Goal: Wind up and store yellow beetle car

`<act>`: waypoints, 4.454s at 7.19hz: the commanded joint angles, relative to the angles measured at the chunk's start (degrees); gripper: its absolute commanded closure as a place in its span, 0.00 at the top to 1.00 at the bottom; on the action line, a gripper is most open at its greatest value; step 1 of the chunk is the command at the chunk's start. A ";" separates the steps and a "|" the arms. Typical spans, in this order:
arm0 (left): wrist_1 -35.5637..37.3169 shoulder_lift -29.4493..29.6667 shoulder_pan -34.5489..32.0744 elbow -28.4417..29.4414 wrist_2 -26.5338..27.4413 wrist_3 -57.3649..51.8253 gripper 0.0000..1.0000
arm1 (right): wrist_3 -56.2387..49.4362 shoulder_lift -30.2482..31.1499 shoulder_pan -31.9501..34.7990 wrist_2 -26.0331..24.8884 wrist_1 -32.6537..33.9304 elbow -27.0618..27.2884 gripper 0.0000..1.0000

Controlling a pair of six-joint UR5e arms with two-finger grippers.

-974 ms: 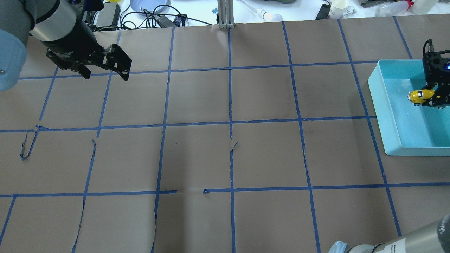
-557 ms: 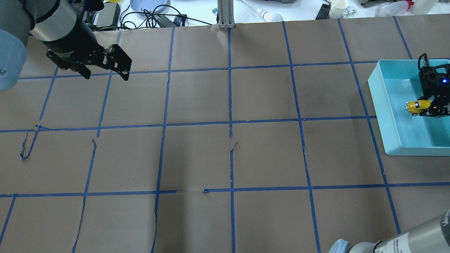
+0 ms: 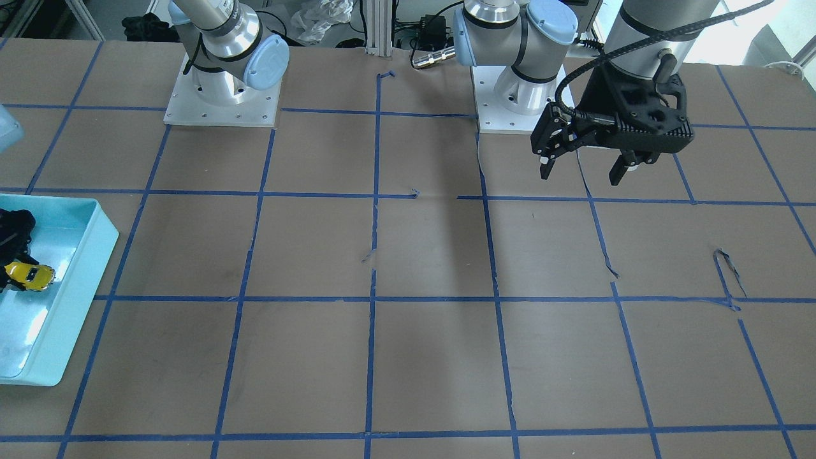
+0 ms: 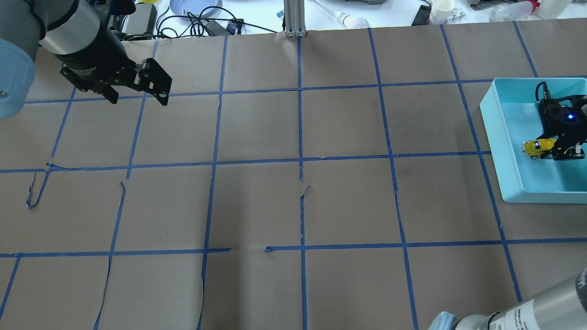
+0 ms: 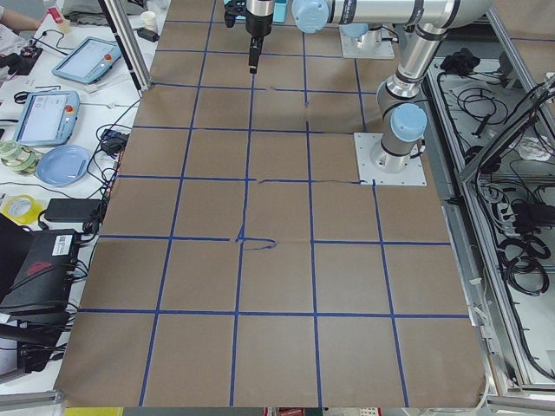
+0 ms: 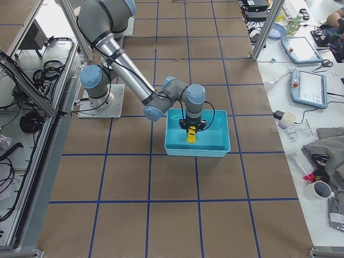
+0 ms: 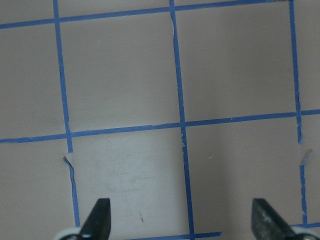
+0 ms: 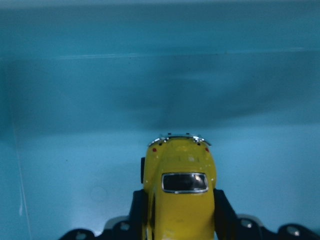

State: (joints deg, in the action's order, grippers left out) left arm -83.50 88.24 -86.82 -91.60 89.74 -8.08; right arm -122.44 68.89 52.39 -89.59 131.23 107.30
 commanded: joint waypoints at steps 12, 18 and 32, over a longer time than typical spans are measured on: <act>0.00 0.00 0.08 -0.06 0.00 0.00 1.00 | 21.25 16.18 5.35 0.74 -32.04 -15.35 1.00; -0.61 -0.26 0.25 -0.06 0.18 0.00 1.00 | 33.55 22.25 10.87 0.91 -42.02 -19.23 1.00; -3.60 -0.71 0.87 -0.42 -0.79 0.96 1.00 | 119.16 20.32 39.36 0.47 -37.28 -21.25 1.00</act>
State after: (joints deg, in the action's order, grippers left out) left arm -87.11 87.03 -85.48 -91.99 89.32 -7.58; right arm -8.11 89.75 90.05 -89.03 93.11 86.04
